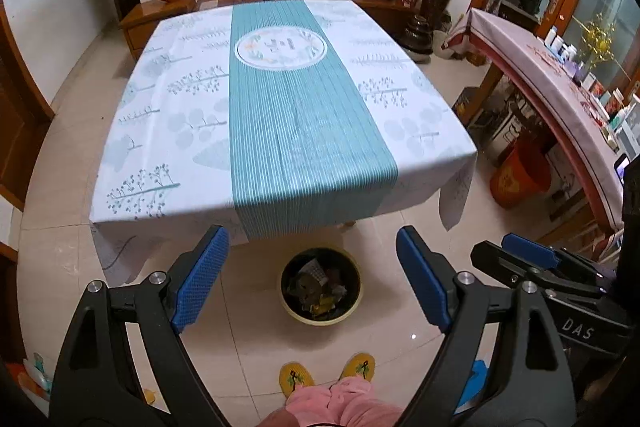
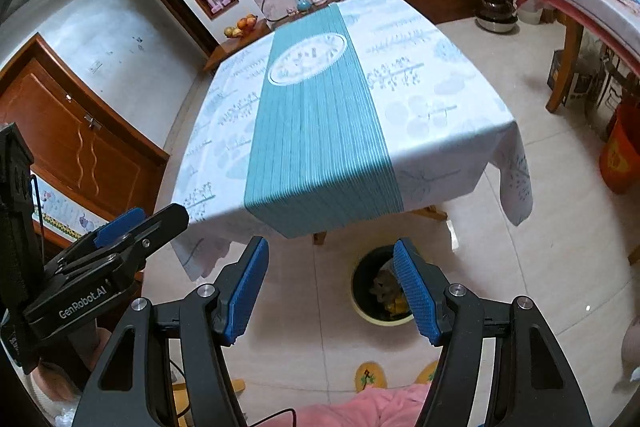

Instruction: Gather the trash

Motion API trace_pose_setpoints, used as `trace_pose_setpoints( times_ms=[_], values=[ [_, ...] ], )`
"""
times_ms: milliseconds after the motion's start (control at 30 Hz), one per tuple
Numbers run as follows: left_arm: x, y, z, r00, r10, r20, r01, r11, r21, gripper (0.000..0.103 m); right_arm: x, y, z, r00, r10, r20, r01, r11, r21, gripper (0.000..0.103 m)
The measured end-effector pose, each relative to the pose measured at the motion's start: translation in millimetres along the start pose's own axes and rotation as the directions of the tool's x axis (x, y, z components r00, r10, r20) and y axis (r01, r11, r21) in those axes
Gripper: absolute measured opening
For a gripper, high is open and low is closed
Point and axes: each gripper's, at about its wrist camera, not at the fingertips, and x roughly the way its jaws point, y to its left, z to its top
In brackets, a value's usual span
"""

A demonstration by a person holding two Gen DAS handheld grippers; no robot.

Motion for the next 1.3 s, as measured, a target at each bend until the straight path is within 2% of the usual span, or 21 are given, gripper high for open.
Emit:
trace_pose_setpoints(
  times_ms=[233,467,933,1300],
  values=[
    [-18,-6,15,0.998,0.027,0.064,-0.028,1.0,0.012,0.084,-11,12,17,0.999,0.001,0.035,0.0,1.0,-0.029,0.066],
    [-23,-11,32,0.995,0.038,0.093,-0.038,0.999,0.003,0.084,-16,17,34,0.997,-0.008,0.072,0.011,0.999,-0.053,0.066],
    [-2,-6,54,0.996,0.064,0.066,-0.06,0.997,-0.055,0.084,-12,17,51,0.994,-0.027,0.111,0.035,0.997,-0.071,0.066],
    [4,-7,58,0.994,0.094,0.058,-0.09,0.994,-0.055,0.084,-9,22,56,0.993,-0.029,0.117,0.04,0.994,-0.1,0.066]
  ],
)
